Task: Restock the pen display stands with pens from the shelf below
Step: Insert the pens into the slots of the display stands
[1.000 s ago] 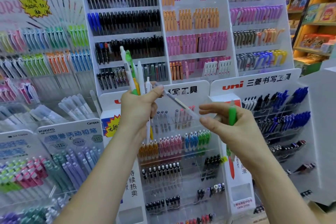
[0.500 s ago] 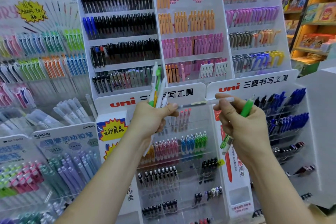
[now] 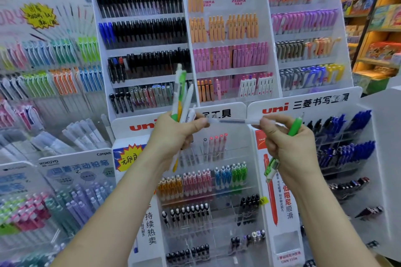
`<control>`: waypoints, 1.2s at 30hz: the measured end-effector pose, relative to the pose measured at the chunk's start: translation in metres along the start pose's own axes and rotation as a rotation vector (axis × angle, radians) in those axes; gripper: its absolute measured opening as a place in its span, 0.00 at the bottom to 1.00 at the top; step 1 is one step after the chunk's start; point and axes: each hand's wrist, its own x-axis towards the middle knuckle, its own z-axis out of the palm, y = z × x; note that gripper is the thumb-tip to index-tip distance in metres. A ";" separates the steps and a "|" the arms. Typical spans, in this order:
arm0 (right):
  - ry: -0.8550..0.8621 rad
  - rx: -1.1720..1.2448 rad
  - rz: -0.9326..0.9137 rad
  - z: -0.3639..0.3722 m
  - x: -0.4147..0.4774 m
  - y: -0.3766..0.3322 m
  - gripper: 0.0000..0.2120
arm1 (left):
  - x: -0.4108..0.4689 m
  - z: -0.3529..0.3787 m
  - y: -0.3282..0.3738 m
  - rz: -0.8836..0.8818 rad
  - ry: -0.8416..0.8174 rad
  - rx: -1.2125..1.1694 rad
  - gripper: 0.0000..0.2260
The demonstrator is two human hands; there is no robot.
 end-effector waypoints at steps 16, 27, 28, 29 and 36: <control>-0.417 -0.882 -0.142 0.045 0.029 0.025 0.08 | 0.004 -0.029 0.045 0.601 0.338 0.547 0.07; -0.434 -1.078 -0.101 0.064 0.034 0.035 0.04 | 0.009 -0.025 0.009 0.464 0.070 0.804 0.08; -0.431 -1.077 -0.097 0.064 0.034 0.036 0.04 | 0.010 -0.025 0.009 0.434 0.034 0.824 0.09; -0.426 -1.067 -0.091 0.065 0.035 0.037 0.04 | 0.012 -0.024 0.008 0.402 -0.003 0.846 0.10; -0.408 -0.890 -0.063 0.062 0.038 0.039 0.05 | 0.018 -0.012 0.004 0.210 -0.145 0.984 0.16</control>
